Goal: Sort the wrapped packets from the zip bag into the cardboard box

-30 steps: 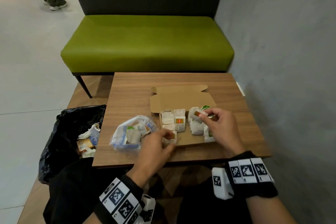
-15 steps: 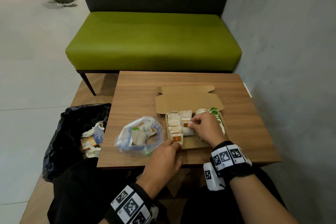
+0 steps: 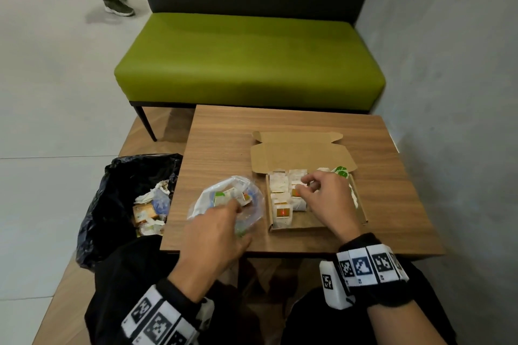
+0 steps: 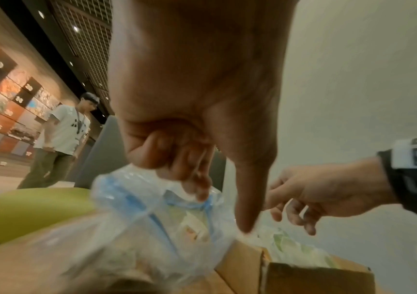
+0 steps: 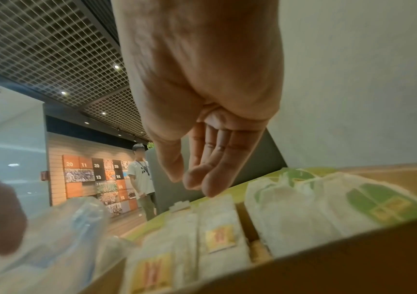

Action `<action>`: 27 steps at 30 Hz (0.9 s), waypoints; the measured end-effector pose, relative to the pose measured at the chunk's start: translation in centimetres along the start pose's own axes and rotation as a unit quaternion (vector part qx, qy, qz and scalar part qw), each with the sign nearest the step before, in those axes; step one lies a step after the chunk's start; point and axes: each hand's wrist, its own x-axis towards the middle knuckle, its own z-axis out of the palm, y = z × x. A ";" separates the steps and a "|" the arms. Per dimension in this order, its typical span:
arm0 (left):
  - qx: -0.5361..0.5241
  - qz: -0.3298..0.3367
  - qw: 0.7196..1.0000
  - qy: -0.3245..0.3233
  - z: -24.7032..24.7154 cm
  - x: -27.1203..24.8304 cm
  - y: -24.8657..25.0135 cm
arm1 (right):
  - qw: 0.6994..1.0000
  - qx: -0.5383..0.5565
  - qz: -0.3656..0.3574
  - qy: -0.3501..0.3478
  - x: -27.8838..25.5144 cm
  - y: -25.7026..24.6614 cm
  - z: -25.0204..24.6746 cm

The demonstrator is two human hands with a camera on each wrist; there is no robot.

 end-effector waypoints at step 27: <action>-0.165 0.046 0.983 0.062 -0.3 0.1 -2.1 | 0.978 -0.030 -0.202 -0.051 -7.5 -6.2 5.9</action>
